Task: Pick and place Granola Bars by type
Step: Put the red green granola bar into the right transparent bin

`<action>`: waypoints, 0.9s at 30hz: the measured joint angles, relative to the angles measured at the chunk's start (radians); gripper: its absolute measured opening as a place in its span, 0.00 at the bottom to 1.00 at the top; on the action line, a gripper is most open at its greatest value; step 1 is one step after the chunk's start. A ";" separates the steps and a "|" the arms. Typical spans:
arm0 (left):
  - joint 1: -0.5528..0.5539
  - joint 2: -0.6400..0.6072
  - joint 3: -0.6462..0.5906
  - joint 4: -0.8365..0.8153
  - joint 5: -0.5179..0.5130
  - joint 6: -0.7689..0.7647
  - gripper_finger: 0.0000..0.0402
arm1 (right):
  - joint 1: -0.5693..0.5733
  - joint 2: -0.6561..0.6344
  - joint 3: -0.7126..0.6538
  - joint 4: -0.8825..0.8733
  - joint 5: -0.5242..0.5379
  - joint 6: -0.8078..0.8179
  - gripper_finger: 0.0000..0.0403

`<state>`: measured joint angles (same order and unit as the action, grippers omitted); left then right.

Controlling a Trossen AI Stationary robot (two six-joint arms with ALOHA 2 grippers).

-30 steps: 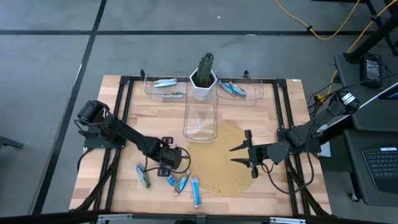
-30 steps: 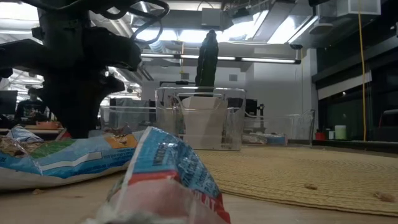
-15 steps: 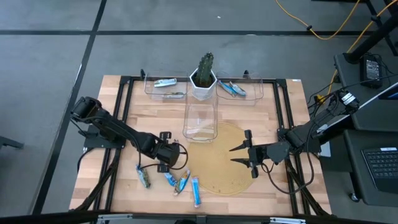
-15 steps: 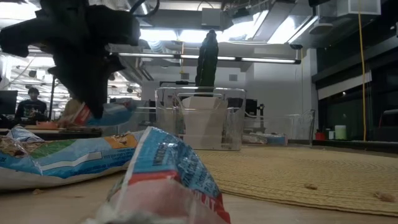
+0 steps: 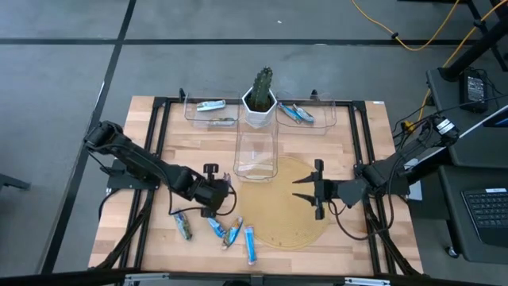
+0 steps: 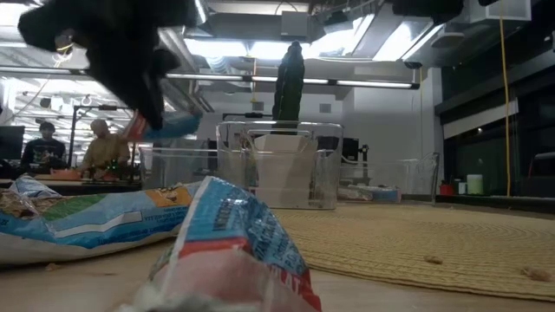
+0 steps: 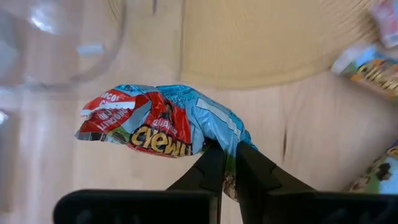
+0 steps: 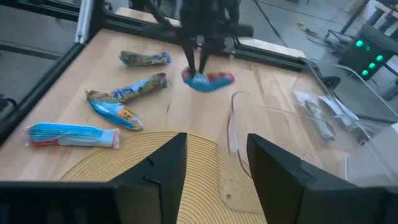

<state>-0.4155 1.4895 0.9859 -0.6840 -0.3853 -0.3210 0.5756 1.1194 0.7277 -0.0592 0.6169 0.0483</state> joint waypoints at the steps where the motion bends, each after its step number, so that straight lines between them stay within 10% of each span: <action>1: -0.008 -0.004 0.013 -0.007 -0.016 0.011 0.04 | -0.003 0.000 0.000 -0.002 0.000 0.000 0.42; 27: -0.047 -0.010 0.358 -0.098 -0.223 0.351 0.04 | -0.022 0.000 0.000 -0.046 -0.017 -0.014 0.42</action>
<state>-0.4629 1.4800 1.3440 -0.7817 -0.6082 0.0302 0.5537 1.1191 0.7277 -0.1055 0.6003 0.0342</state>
